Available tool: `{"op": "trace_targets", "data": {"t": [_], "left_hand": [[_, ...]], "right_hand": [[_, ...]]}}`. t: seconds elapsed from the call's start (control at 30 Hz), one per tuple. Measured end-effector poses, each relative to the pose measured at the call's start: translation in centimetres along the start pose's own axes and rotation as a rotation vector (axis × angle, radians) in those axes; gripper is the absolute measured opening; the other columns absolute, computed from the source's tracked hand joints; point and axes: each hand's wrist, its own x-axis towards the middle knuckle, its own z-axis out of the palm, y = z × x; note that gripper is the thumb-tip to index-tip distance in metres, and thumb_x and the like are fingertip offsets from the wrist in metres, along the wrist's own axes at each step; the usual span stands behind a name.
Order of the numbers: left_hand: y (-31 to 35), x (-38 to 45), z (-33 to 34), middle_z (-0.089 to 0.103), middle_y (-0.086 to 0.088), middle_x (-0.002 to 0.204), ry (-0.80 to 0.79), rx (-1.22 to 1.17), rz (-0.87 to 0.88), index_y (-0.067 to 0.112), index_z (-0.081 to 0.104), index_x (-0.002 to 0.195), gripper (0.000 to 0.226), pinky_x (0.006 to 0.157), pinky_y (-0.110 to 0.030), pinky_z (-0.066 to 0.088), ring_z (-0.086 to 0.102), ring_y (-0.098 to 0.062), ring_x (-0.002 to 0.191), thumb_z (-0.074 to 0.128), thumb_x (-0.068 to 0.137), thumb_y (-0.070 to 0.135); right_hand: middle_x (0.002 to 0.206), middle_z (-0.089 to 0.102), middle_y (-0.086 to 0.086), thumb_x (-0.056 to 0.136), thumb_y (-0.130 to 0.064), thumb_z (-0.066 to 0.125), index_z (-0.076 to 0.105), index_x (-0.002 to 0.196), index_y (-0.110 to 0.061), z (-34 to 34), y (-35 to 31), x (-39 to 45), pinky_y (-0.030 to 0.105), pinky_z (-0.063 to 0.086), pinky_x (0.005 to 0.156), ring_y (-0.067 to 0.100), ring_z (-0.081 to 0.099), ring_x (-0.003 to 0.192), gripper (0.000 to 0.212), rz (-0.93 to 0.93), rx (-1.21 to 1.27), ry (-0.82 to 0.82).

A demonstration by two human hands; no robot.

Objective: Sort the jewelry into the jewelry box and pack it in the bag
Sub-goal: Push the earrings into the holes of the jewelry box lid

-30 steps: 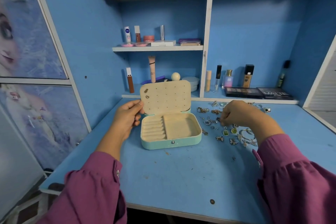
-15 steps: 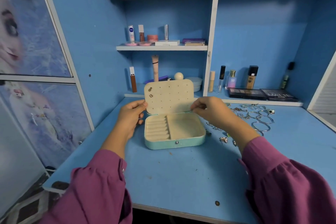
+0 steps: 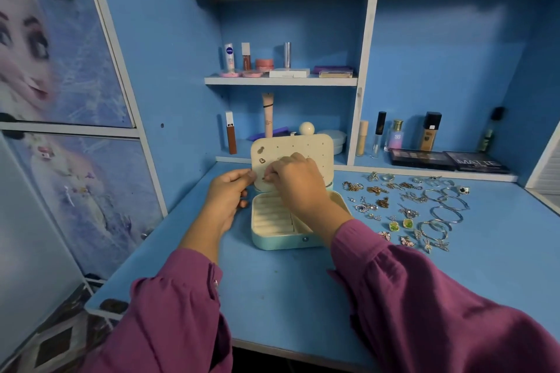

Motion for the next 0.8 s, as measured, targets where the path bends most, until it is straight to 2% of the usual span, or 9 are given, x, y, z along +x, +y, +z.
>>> {"op": "trace_targets", "data": {"t": [0.13,0.27,0.4,0.47,0.5,0.57,0.6,0.7,0.8], "left_hand": [[0.0,0.0,-0.1,0.063,-0.001,0.077,-0.008,0.009,0.004,0.005,0.068,0.103,0.016,0.04,-0.018,0.033,0.039,-0.008,0.056,0.063,0.089,0.012],[0.0,0.0,-0.1,0.062,0.002,0.073,-0.013,0.012,0.014,0.012,0.069,0.092,0.007,0.04,-0.018,0.033,0.039,-0.008,0.056,0.063,0.089,0.012],[0.2,-0.2,-0.1,0.062,0.004,0.07,-0.022,0.019,0.009,0.012,0.069,0.093,0.007,0.04,-0.018,0.033,0.038,-0.008,0.054,0.064,0.089,0.014],[0.3,-0.4,-0.1,0.058,0.003,0.065,-0.031,0.014,0.006,0.01,0.069,0.091,0.007,0.04,-0.019,0.031,0.037,-0.008,0.053,0.063,0.089,0.013],[0.4,-0.5,-0.1,0.056,0.001,0.064,-0.035,0.01,0.004,0.009,0.068,0.09,0.006,0.039,-0.019,0.03,0.037,-0.008,0.051,0.063,0.089,0.012],[0.7,-0.7,-0.1,0.06,-0.004,0.065,-0.038,-0.008,-0.002,0.006,0.067,0.089,0.006,0.037,-0.018,0.029,0.039,-0.008,0.048,0.062,0.089,0.01],[0.9,-0.8,-0.2,0.065,-0.008,0.067,-0.037,-0.021,-0.005,0.004,0.066,0.09,0.006,0.036,-0.017,0.029,0.041,-0.008,0.046,0.062,0.088,0.008],[1.4,-1.2,-0.2,0.073,-0.016,0.08,-0.027,-0.053,-0.032,0.0,0.065,0.095,0.01,0.032,-0.016,0.027,0.043,-0.008,0.042,0.06,0.088,0.006],[1.8,-1.5,-0.2,0.073,-0.017,0.083,-0.048,-0.132,-0.107,0.0,0.062,0.092,0.008,0.031,-0.014,0.024,0.041,-0.005,0.038,0.056,0.089,0.005]], "right_hand": [[0.114,0.064,0.004,0.098,-0.023,0.045,0.066,0.111,-0.019,0.4,-0.3,0.2,0.035,0.028,0.085,0.025,0.047,0.111,0.026,0.024,-0.052,0.048],[0.116,0.063,0.004,0.098,-0.025,0.045,0.064,0.114,-0.019,0.7,-0.3,0.4,0.034,0.029,0.087,0.024,0.046,0.113,0.026,0.036,-0.086,0.052],[0.109,0.065,0.006,0.097,-0.021,0.046,0.065,0.11,-0.015,1.1,-0.3,0.5,0.035,0.032,0.085,0.026,0.049,0.108,0.024,0.038,-0.117,0.099],[0.093,0.068,0.009,0.091,-0.015,0.055,0.068,0.097,-0.01,1.2,-0.9,0.4,0.036,0.037,0.077,0.03,0.055,0.096,0.015,0.038,-0.125,0.159],[0.079,0.068,0.009,0.082,-0.011,0.065,0.069,0.083,-0.008,1.2,-1.1,0.4,0.033,0.04,0.069,0.03,0.059,0.083,0.005,0.041,-0.139,0.212],[0.053,0.06,0.006,0.061,-0.006,0.079,0.064,0.06,-0.009,1.2,-1.4,0.4,0.028,0.041,0.054,0.028,0.057,0.058,0.016,0.069,-0.116,0.269],[0.049,0.057,0.004,0.055,-0.006,0.082,0.061,0.056,-0.01,1.1,-1.5,0.4,0.027,0.041,0.051,0.027,0.055,0.053,0.021,0.075,-0.104,0.274],[0.047,0.055,0.002,0.051,-0.007,0.083,0.061,0.053,-0.012,1.0,-1.3,0.2,0.027,0.04,0.049,0.026,0.055,0.053,0.023,0.053,-0.105,0.271],[0.05,0.057,0.001,0.051,-0.008,0.083,0.064,0.054,-0.014,1.1,-1.1,0.0,0.027,0.041,0.051,0.025,0.058,0.058,0.02,0.022,-0.11,0.265]]}}
